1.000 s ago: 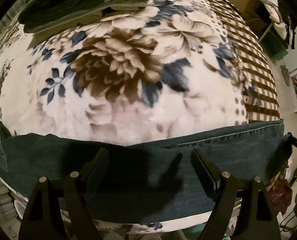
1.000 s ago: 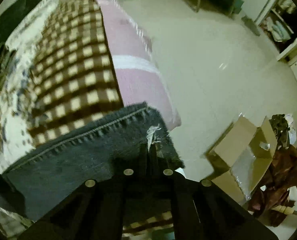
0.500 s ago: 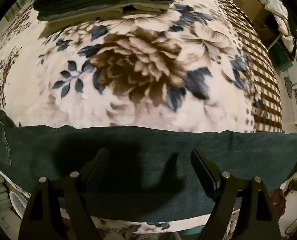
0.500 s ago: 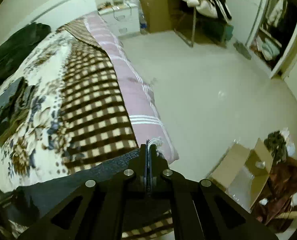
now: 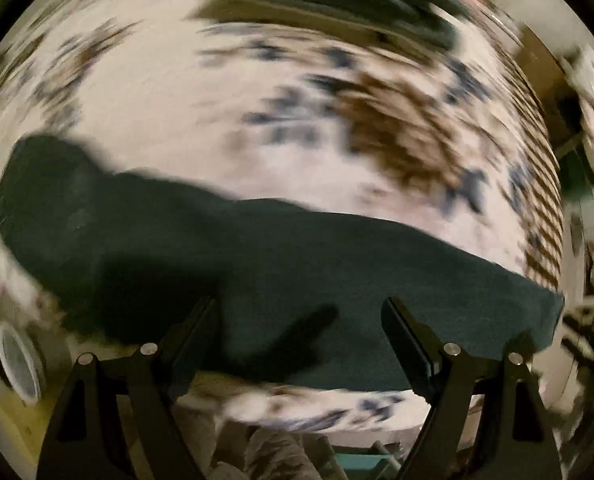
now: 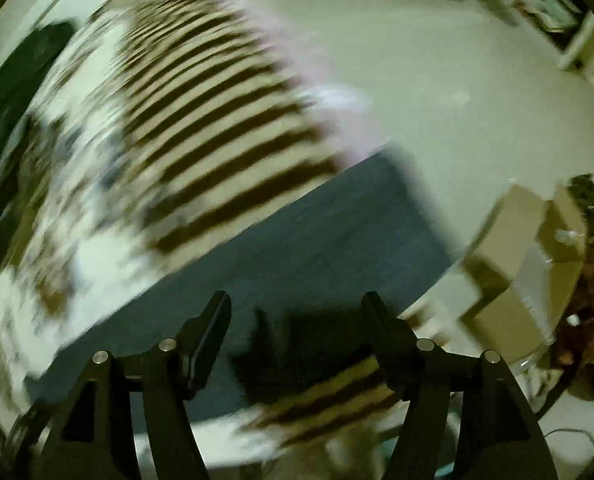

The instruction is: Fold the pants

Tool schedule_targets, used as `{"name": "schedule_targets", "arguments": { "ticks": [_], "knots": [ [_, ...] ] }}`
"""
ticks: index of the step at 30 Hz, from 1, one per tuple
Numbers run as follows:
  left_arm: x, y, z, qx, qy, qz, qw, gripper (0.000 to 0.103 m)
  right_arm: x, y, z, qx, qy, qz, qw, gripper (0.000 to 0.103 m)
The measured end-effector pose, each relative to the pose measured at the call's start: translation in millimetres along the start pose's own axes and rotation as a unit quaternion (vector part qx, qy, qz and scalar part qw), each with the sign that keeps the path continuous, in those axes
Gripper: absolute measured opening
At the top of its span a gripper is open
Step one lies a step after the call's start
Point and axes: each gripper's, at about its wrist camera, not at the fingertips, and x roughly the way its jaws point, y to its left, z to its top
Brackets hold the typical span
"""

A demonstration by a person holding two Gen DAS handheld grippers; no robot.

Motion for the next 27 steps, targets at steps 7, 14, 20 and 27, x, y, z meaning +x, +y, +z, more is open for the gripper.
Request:
{"name": "schedule_targets", "arguments": {
  "ticks": [7,14,20,27],
  "knots": [
    [-29.6,176.7,19.4,-0.143,-0.02,0.063,0.9875,0.083,36.4,183.5,-79.9,-0.056,0.13,0.134,0.981,0.07],
    [-18.8,308.8,46.1,-0.28,-0.034,0.042,0.9584,0.083,73.7,372.9,-96.0,-0.187,0.17,0.142,0.957,0.07],
    [23.3,364.4,59.8,-0.383,-0.013,-0.049,0.9224,0.082,103.0,451.1,-99.0,-0.241,0.186,0.102,0.947,0.07],
    [6.6,377.6,46.9,-0.378,-0.088,-0.102,0.916,0.012,126.7,466.0,-115.0,-0.23,0.214,0.081,0.946,0.07]
  ]
}}
